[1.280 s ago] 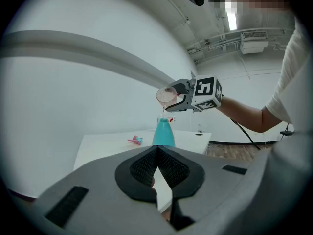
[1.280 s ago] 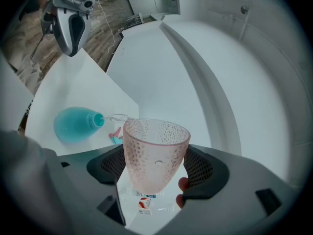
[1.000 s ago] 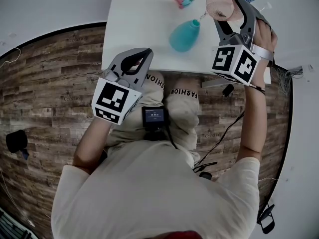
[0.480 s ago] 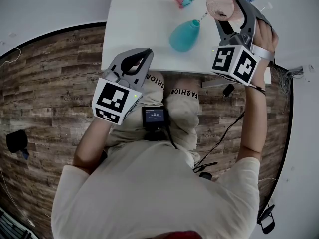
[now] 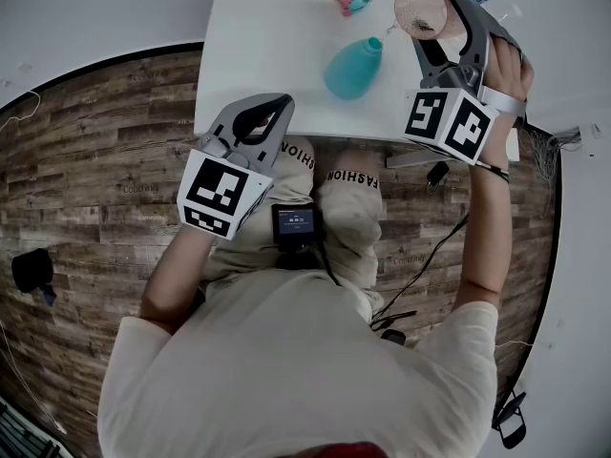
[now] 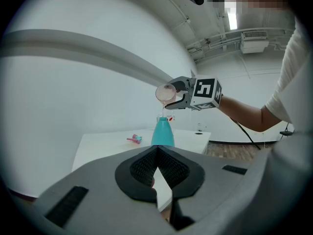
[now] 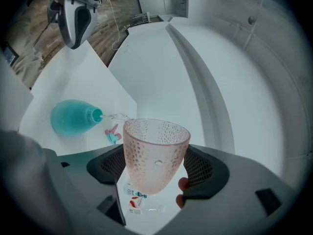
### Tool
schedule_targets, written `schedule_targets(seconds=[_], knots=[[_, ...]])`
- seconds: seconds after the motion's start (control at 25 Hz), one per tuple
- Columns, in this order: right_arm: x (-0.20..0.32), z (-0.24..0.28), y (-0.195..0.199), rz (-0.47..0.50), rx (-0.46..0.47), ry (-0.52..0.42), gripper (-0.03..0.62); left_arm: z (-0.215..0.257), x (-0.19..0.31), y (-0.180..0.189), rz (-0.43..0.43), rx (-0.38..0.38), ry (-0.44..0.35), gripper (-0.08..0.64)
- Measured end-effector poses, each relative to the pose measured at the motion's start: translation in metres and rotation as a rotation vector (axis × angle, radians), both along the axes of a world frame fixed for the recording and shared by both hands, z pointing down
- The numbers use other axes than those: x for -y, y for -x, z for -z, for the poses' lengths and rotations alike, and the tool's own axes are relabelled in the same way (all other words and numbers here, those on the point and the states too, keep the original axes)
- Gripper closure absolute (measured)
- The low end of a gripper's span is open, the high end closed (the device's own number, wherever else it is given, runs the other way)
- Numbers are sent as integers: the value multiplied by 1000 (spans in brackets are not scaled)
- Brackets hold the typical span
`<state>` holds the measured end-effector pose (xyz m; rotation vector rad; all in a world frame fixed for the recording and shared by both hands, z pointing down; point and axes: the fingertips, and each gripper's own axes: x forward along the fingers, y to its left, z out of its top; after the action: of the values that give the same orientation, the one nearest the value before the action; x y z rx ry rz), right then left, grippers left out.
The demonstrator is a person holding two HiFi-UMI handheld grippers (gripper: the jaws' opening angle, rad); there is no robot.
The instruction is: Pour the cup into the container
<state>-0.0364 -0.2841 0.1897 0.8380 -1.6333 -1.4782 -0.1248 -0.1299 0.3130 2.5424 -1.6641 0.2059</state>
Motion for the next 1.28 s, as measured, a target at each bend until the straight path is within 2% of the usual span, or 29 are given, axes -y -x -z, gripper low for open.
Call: schedule_targets(seconds=[0.4, 1.28], knots=[[-1, 3, 1, 4, -21, -38, 219, 1, 0, -2, -6, 4, -4, 549], [-2, 8, 5, 27, -90, -188, 219, -1, -1, 3, 3, 0, 2, 549]])
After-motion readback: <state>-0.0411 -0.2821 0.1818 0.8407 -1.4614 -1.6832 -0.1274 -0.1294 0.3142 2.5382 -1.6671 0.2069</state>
